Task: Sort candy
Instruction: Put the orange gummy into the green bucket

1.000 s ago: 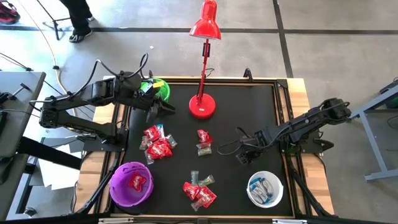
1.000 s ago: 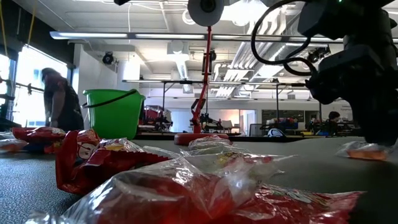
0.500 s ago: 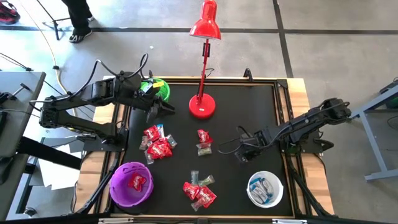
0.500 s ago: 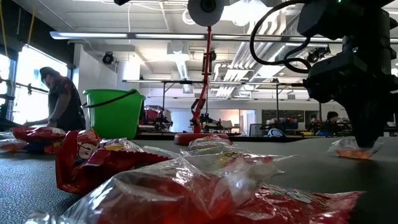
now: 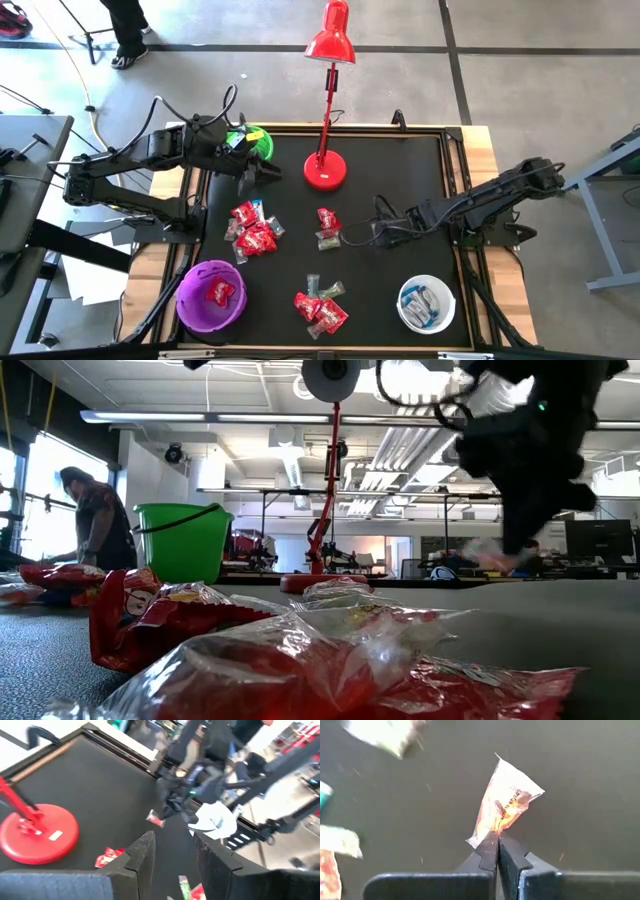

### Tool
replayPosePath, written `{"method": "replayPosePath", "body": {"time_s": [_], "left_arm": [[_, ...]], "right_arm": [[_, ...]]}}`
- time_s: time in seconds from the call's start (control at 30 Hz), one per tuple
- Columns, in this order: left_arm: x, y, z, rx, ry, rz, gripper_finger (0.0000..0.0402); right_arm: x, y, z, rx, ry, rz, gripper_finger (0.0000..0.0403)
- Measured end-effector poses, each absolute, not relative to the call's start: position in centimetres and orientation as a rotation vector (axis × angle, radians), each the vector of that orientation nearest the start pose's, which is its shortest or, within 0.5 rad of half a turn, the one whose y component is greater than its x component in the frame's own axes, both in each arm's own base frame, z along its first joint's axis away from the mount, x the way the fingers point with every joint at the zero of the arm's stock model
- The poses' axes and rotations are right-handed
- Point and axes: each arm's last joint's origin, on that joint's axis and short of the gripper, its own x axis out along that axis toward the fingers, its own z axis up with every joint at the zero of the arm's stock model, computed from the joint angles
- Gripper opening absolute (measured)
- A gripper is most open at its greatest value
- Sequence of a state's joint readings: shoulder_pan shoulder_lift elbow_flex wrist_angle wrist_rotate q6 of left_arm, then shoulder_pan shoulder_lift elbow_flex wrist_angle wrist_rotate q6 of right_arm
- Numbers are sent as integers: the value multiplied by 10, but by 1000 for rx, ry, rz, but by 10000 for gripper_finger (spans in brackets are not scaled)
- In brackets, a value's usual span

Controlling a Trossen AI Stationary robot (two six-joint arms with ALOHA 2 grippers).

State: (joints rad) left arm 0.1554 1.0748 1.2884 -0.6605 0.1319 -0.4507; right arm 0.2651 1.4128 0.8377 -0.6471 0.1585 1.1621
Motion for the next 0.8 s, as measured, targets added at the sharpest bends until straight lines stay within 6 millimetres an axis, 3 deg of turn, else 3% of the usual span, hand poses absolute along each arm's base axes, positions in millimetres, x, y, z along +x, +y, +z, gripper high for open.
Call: {"method": "replayPosePath", "body": {"time_s": [0.3, 0.47, 0.6, 0.8], "left_arm": [[213, 35, 405, -437, 368, 306, 119], [231, 37, 406, -390, 310, 272, 119], [248, 35, 405, -327, 267, 233, 119], [272, 36, 399, -306, 221, 219, 119]], "right_arm": [[265, 33, 286, 251, 792, -821, 0], [281, 15, 341, 227, 607, -802, 0], [293, 14, 379, 220, 443, -695, 0], [302, 24, 408, 205, 268, -545, 0]]}}
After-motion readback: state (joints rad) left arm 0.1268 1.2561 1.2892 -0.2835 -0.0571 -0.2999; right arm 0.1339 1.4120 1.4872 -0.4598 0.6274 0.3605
